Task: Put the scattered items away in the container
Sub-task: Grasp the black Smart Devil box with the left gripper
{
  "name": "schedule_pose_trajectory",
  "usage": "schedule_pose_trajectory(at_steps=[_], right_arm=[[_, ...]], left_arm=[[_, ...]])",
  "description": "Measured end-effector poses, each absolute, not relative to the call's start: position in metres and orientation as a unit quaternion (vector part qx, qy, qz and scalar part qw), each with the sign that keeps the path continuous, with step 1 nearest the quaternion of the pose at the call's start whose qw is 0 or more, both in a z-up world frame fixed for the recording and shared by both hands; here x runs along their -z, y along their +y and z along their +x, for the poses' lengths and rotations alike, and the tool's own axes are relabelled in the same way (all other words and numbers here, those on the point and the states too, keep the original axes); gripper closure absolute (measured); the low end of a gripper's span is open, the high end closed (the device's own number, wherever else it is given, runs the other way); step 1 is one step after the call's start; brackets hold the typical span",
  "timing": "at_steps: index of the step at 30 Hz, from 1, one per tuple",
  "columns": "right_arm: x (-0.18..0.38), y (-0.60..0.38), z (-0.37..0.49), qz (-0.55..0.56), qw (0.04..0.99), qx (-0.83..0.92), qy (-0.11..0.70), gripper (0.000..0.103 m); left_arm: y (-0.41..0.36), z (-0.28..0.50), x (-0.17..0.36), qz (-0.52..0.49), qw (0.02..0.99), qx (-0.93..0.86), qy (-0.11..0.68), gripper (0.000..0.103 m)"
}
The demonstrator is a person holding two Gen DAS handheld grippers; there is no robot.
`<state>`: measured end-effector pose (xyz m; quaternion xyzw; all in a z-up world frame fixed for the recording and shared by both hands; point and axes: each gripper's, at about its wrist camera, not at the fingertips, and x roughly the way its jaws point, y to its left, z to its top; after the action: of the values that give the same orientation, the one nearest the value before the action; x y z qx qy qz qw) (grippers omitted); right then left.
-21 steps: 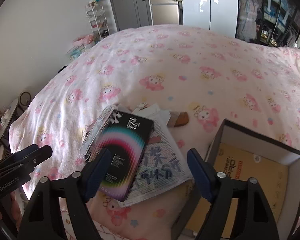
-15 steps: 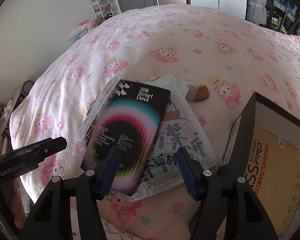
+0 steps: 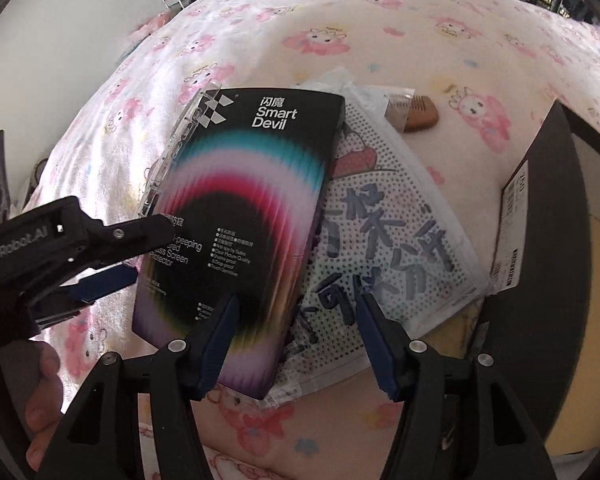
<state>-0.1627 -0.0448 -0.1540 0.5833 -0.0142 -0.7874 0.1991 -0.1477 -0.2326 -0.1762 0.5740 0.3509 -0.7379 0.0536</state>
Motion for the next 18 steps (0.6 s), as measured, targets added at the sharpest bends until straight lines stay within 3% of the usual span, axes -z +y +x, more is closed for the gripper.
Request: schedule_pose_trajectory(at_steps=[2, 4, 12, 15, 18], right_arm=[[0.159, -0.047, -0.167, 0.594, 0.221, 0.773, -0.039, 0.045], [0.158, -0.053, -0.166, 0.593, 0.245, 0.765, -0.048, 0.046], [0.128, -0.048, -0.145, 0.532, 0.230, 0.815, -0.020, 0.047], [0.132, -0.046, -0.151, 0.534, 0.207, 0.820, -0.004, 0.047], [0.139, -0.032, -0.151, 0.547, 0.207, 0.811, -0.027, 0.047]], left_arm=[[-0.233, -0.149, 0.179, 0.579, 0.037, 0.726, 0.370, 0.032], [-0.227, -0.147, 0.176, 0.584, 0.017, 0.719, 0.376, 0.046], [-0.204, -0.138, 0.149, 0.583, -0.017, 0.738, 0.341, 0.049], [-0.209, -0.143, 0.147, 0.573, 0.018, 0.751, 0.327, 0.049], [-0.215, -0.147, 0.161, 0.572, 0.037, 0.757, 0.314, 0.056]])
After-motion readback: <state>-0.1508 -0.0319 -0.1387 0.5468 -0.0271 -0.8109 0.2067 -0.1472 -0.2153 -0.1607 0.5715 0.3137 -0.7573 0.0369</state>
